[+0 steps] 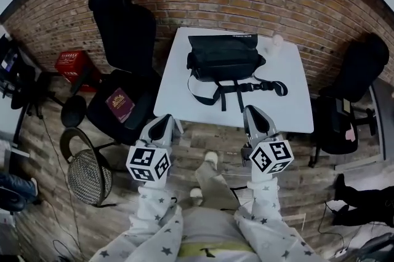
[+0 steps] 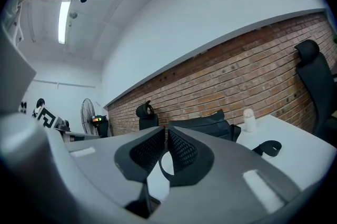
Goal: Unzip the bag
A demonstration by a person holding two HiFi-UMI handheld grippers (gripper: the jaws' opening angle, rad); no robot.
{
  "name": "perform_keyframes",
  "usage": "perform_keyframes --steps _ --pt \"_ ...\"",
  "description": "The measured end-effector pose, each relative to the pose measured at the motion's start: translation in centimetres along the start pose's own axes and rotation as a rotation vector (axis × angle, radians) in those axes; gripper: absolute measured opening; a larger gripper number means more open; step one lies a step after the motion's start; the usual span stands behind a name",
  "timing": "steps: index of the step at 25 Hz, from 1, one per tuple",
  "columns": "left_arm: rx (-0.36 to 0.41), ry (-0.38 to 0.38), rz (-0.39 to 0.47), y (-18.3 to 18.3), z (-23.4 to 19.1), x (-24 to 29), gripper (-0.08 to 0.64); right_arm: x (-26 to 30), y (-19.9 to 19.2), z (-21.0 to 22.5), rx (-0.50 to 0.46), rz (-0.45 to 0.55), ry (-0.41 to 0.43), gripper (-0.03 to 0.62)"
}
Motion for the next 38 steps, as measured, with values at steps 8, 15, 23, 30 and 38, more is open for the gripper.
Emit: perform_keyframes --steps 8,15,23,30,38 --pt "-0.029 0.006 -0.025 -0.1 -4.0 7.2 -0.002 8.6 0.5 3.5 0.013 -0.049 0.012 0.040" --pt "-0.058 -0.015 -0.063 -0.1 -6.0 12.9 0.021 14.5 0.3 6.2 0.053 -0.118 0.036 0.058" --pt "-0.092 0.005 -0.080 -0.4 -7.9 17.3 0.044 19.3 -1.7 7.5 0.080 -0.219 0.105 0.083" --pt "-0.101 -0.023 -0.108 -1.4 -7.7 19.4 0.075 21.4 -3.7 8.2 0.115 -0.289 0.127 0.084" --pt "-0.064 -0.112 -0.128 -0.3 -10.2 23.8 0.150 23.8 -8.3 7.6 0.173 -0.394 0.094 0.113"
Point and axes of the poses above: the fingertips, and each gripper's own axes: x forward along the fingers, z to its right, y out of its top, the point moved 6 cm from there along -x, backward along the fingers, and after that the axes turned 15 degrees about x, right-handed, at the moved point
